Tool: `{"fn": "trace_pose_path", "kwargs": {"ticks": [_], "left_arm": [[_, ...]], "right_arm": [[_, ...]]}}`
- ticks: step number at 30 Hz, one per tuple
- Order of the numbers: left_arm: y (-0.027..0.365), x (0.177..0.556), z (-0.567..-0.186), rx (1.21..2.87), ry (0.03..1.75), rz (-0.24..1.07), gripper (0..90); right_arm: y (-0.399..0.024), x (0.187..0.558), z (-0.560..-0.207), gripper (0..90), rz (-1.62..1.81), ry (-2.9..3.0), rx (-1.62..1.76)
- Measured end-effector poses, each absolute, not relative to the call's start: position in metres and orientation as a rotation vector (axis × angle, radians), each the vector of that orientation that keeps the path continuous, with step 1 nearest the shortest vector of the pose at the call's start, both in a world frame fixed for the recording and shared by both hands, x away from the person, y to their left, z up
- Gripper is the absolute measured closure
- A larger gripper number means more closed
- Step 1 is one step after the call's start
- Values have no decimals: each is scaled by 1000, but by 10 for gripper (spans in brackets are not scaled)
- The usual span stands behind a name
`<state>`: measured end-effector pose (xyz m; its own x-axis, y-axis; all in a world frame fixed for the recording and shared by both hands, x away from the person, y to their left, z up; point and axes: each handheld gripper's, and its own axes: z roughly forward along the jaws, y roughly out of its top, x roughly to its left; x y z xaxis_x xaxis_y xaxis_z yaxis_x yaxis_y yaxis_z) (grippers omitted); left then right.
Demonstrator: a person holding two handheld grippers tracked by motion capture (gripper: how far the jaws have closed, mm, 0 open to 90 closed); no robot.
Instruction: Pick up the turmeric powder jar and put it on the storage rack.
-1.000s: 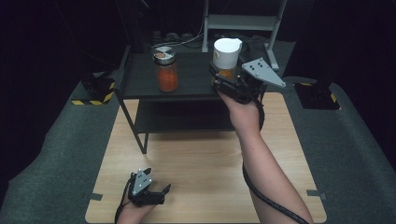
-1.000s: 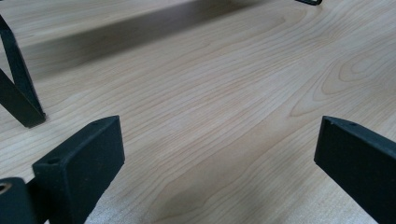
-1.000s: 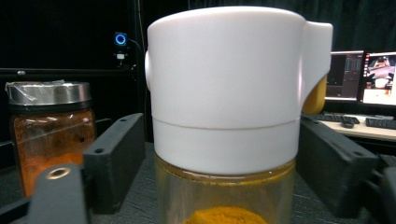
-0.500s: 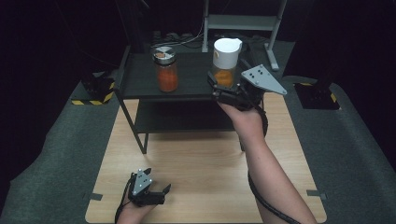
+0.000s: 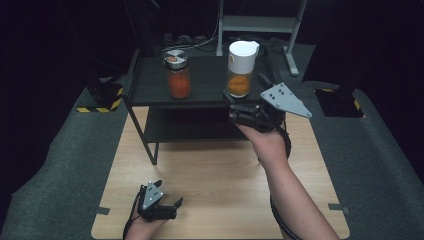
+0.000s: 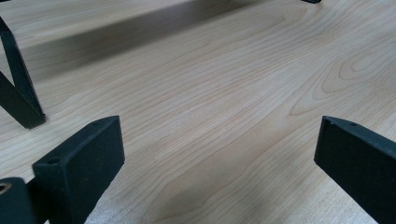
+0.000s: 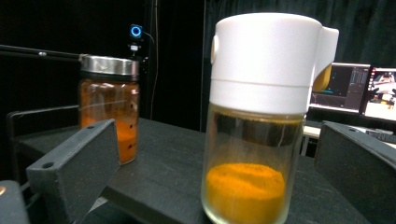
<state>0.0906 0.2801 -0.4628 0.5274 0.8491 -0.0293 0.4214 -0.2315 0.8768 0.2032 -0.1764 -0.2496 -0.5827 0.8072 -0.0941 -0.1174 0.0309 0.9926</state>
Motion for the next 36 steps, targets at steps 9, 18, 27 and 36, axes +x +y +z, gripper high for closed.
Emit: {"fn": "trace_pose_path", "kwargs": {"ticks": [9,18,27,36], "left_arm": [[278,90,-462,1860,1041,593,19],[276,89,-462,1868,1031,611,25],[276,87,-464,1866,1011,627,26],[275,85,-464,1870,996,643,26]], "right_arm": [[-188,183,-263,0,1622,1628,689],[-197,171,-278,0,1578,1682,688],[-220,155,-324,1,1529,1749,711],[-235,143,-361,1,1482,1810,736]]}}
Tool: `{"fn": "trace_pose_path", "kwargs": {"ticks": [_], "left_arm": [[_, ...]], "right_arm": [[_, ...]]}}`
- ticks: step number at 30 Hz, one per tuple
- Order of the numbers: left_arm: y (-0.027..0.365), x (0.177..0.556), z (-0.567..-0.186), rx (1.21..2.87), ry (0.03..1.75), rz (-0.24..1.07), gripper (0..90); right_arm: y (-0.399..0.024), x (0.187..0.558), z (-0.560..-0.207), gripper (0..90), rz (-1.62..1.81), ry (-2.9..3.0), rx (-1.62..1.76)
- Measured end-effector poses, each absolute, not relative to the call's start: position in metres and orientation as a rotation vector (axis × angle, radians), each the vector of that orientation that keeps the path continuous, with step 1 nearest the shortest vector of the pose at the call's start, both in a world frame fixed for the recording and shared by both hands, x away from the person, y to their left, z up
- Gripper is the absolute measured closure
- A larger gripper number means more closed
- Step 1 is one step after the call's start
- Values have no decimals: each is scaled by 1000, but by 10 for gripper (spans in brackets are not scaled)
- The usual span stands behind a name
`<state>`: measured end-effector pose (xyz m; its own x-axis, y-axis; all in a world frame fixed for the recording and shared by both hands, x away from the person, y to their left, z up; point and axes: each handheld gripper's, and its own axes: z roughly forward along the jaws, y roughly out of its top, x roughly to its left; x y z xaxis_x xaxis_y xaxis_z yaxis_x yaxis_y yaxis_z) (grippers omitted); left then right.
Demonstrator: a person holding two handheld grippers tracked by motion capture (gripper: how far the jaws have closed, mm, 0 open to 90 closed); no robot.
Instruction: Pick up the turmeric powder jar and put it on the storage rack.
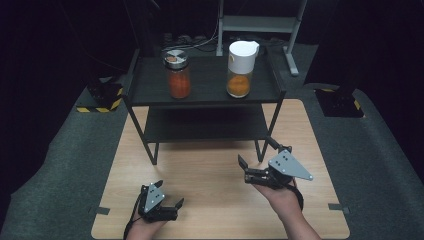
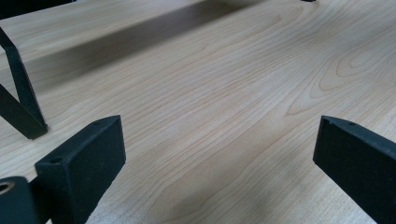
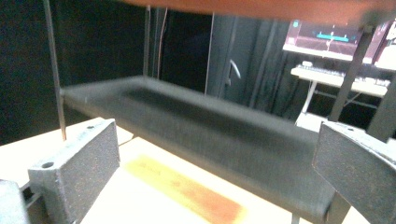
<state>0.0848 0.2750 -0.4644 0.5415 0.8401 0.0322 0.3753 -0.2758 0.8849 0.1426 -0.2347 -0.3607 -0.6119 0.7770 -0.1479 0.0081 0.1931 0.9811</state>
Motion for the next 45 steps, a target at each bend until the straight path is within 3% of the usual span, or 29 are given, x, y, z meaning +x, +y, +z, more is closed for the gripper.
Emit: {"fn": "trace_pose_path", "kwargs": {"ticks": [23,45], "left_arm": [[275,84,-465,1872,981,648,26],[274,84,-465,1881,972,648,26]], "right_arm": [[-261,120,-441,1,1260,1973,875],[-259,117,-454,2,1124,2018,906]]}}
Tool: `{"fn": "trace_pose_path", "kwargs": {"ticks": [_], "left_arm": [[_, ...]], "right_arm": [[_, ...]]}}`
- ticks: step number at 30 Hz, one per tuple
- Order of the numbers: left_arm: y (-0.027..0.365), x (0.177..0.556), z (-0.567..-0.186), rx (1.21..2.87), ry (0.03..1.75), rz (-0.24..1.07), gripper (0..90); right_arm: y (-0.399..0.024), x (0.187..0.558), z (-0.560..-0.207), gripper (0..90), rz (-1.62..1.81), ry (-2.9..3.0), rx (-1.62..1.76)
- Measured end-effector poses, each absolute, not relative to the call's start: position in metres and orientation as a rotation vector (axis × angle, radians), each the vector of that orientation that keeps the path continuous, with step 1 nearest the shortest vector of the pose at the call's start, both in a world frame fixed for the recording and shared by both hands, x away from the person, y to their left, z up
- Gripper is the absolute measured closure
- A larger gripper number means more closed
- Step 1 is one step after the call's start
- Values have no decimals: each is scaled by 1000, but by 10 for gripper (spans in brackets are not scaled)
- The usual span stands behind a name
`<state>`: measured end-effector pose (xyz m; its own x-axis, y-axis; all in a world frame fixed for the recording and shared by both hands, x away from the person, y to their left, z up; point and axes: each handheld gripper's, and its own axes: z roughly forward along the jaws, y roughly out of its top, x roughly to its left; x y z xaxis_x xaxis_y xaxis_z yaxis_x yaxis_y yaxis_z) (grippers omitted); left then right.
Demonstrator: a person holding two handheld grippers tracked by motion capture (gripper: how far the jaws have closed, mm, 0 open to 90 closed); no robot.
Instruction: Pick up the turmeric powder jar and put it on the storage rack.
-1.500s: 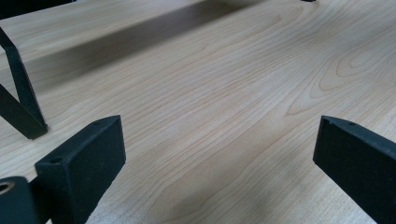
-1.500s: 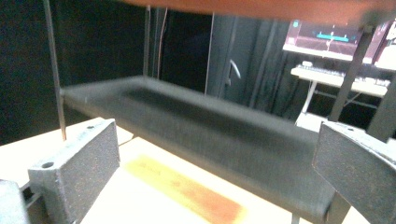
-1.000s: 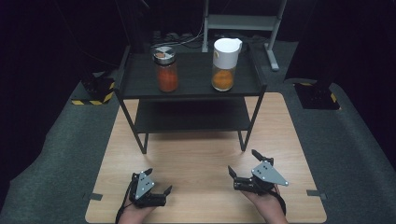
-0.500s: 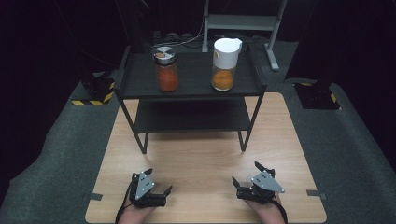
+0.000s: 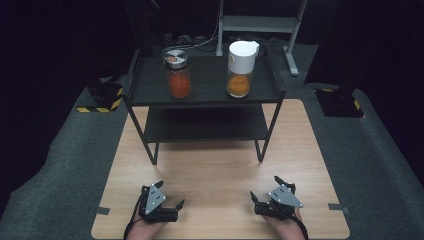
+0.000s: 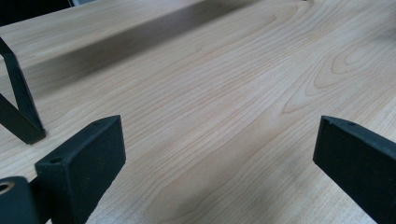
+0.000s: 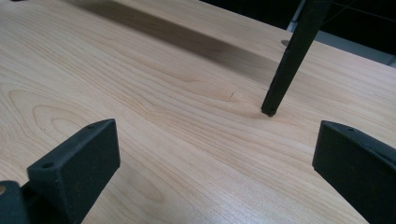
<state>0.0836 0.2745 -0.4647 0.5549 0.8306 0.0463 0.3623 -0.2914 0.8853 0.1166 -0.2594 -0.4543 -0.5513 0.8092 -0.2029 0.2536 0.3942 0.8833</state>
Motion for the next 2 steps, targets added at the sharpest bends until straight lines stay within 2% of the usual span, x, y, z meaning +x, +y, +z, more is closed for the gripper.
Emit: {"fn": "trace_pose_path", "kwargs": {"ticks": [2], "left_arm": [[275,84,-465,1881,970,647,26]], "right_arm": [[-259,116,-454,2,1121,2018,907]]}}
